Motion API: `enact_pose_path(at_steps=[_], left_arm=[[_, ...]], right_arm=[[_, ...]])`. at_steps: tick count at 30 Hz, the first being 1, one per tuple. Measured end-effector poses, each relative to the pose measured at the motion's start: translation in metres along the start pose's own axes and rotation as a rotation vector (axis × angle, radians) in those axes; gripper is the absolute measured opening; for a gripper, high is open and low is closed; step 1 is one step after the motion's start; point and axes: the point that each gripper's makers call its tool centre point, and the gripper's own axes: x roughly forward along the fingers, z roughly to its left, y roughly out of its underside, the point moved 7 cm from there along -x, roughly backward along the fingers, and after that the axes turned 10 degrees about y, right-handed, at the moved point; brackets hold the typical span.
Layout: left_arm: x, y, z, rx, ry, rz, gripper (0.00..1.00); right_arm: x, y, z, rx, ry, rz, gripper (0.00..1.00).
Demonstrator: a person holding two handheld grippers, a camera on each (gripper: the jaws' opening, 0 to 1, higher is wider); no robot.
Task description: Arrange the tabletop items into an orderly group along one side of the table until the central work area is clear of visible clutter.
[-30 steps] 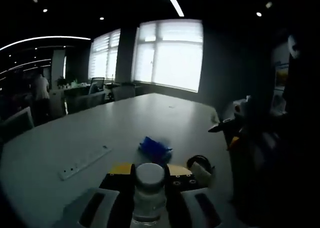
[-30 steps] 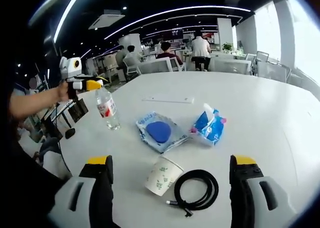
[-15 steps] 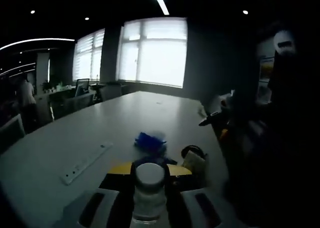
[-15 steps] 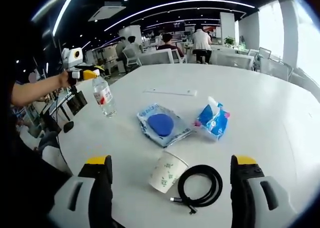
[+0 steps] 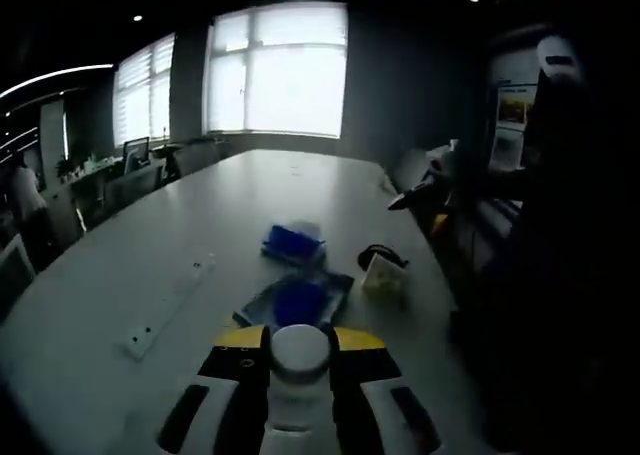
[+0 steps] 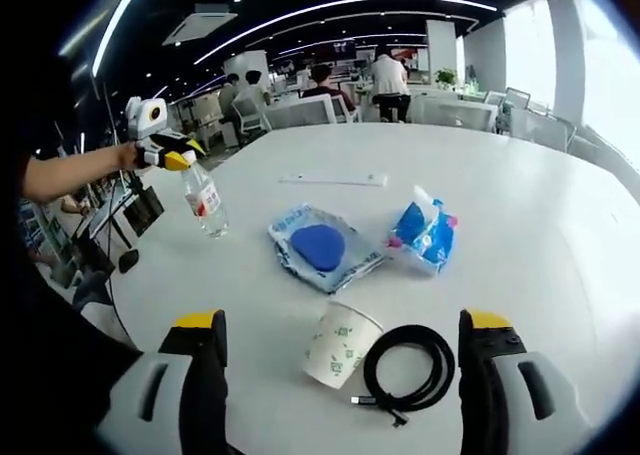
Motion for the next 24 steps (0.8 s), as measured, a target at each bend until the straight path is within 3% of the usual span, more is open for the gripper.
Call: enact_pose_path(at_steps=[5,8,20,24], left_arm=[[0.0,0.011,0.009,-0.001,0.035,0.053,0.2],[0.0,0.014,0.011,-0.001,0.056,0.065,0.2],[-0.001,0.021,0.012,0.07,0.148,0.204,0.2],[-0.004,0.02,0.009,0.08,0.16,0.198,0.2]], right_arm=[[0.002,0.003,-0.002,0.017,0.018,0.009,0.92],[0.002,0.004,-0.004,0.024,0.026,0.014,0.91],[0.012,0.001,-0.003,0.003,0.027,0.041,0.9],[0.014,-0.001,-0.002,-0.001,0.024,0.041,0.9]])
